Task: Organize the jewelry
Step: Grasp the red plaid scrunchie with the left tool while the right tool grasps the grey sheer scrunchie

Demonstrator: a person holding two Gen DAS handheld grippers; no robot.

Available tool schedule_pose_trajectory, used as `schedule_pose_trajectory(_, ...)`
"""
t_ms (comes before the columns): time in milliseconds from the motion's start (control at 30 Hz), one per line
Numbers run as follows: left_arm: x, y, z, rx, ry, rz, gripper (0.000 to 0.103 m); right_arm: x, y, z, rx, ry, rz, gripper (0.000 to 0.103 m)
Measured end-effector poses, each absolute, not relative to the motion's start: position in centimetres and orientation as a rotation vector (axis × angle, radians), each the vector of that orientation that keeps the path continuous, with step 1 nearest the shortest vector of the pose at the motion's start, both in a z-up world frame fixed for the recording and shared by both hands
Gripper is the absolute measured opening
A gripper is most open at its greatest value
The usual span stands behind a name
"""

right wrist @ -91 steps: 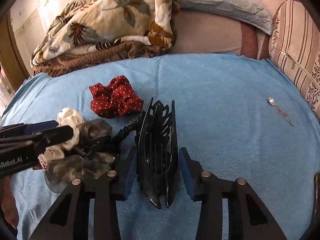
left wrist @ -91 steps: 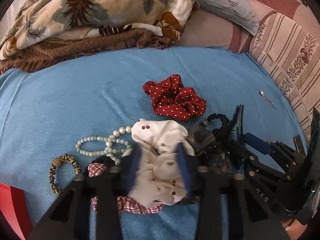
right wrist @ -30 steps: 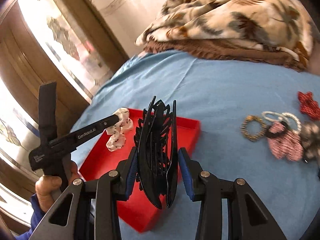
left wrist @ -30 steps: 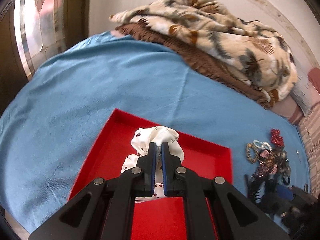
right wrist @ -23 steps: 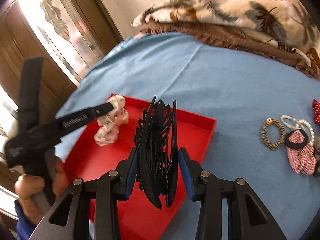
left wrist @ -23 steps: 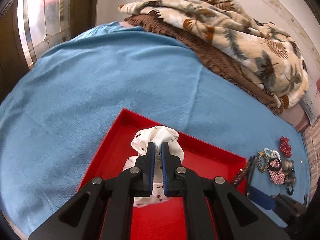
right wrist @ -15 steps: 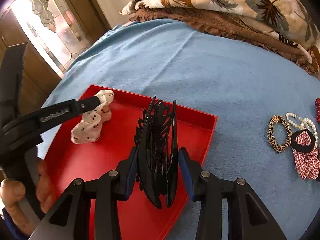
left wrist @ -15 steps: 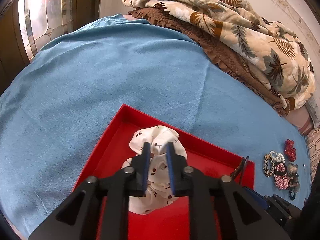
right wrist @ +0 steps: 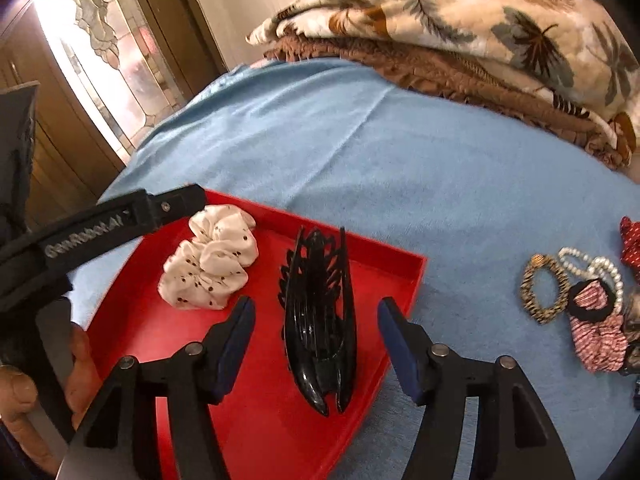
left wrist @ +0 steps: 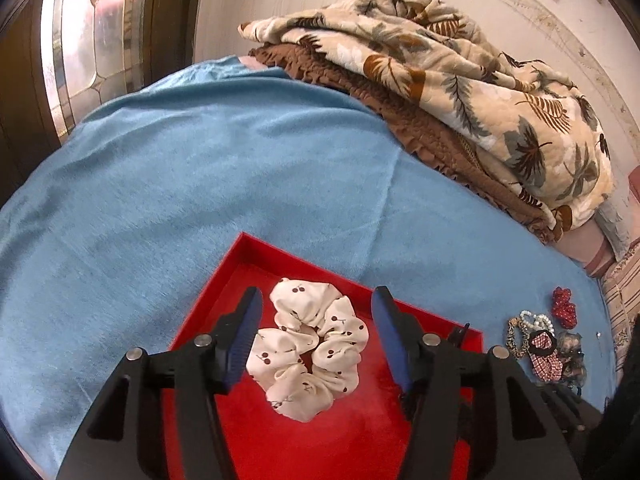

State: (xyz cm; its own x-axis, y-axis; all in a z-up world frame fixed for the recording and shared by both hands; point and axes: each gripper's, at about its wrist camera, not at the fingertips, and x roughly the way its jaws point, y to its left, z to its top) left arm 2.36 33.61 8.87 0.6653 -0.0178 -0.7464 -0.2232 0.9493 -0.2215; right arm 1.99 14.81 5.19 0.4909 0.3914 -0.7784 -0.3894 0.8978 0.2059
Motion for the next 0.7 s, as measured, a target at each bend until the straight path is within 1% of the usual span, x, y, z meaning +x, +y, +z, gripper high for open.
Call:
schedule_pose_trajectory(167,1.5,33.1,9.5,-0.269,0.813,0.141,0.057,0.4,11.8,7.2,0.035,0.896,0.462,0.073)
schedule_pose_trajectory(267,1.0,32.4,9.7,-0.25,0.807,0.14,0.06,-0.9,8.6,7.7,0.063,0.881,0.435,0.073)
schedule_pose_trajectory(500,-1.4,29.1,10.5,-0.168,0.747,0.131,0.06,-4.2,-2.3,7.0,0.12,0.88,0.293,0.073)
schedule_pose_trajectory(700,-4.0,25.4,11.8,-0.153,0.686,0.063,0.06,-6.1,-11.6,6.2,0.166,0.882,0.142,0.073)
